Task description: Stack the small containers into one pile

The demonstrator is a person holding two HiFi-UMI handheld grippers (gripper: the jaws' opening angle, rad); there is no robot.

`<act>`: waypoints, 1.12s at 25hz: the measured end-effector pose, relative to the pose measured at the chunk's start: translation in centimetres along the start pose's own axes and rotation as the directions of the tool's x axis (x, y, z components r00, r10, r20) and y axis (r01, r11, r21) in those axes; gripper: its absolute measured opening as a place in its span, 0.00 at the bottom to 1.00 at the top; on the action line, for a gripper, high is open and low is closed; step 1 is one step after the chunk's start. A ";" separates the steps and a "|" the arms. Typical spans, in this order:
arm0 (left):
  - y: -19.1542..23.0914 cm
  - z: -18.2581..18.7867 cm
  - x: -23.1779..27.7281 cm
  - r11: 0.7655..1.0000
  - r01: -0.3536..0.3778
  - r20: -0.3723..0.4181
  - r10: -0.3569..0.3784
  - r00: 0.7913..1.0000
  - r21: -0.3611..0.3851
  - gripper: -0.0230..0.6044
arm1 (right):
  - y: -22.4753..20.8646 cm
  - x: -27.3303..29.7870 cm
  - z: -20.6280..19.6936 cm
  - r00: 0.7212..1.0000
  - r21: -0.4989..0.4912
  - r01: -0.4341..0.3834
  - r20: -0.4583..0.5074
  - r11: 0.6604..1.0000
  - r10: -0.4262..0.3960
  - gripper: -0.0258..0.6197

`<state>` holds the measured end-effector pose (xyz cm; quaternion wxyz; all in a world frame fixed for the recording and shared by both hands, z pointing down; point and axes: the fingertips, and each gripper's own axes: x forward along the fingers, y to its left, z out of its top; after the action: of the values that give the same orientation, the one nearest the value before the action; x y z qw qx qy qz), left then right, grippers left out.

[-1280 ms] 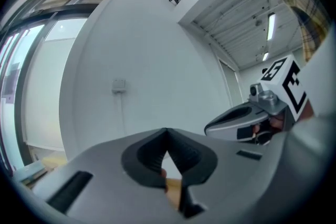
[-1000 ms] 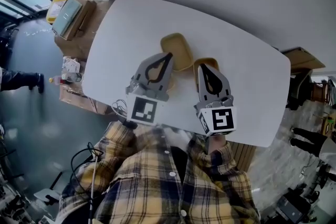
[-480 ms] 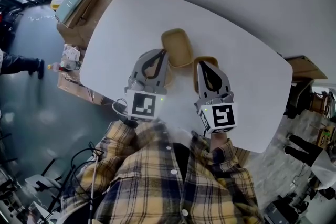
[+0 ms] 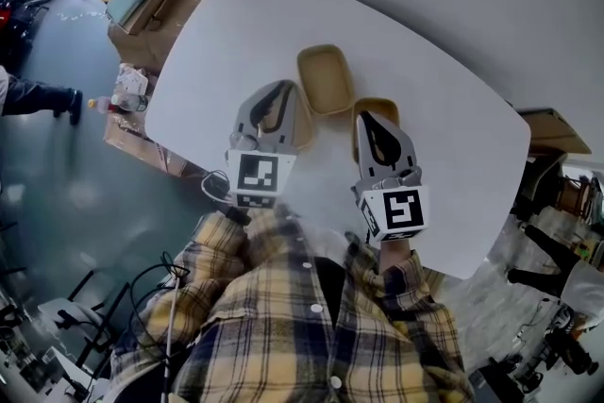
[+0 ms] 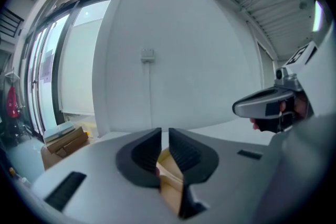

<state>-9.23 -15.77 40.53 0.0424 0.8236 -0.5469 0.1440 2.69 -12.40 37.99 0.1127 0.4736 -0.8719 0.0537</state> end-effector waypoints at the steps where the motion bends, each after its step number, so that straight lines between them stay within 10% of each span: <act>1: 0.3 -0.6 0.0 1.000 -0.010 -0.014 0.010 1.000 -0.014 0.07 | 0.2 0.0 0.0 1.000 -0.004 -0.004 -0.003 1.000 0.004 0.06; 15: 6.5 -11.7 0.4 0.958 -0.154 -0.287 0.081 0.955 -0.243 0.32 | 2.6 1.1 -1.0 0.997 -0.046 -0.063 -0.049 0.997 0.061 0.06; 28: 4.2 -20.3 -1.1 0.891 -0.147 -0.557 -0.132 0.820 -0.429 0.32 | 3.1 1.4 -1.4 0.997 -0.003 -0.065 -0.047 0.998 0.064 0.06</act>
<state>-17.38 -11.84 59.23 0.3949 0.7065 -0.5300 0.2530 -0.48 -11.54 39.75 0.1323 0.4435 -0.8839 0.0666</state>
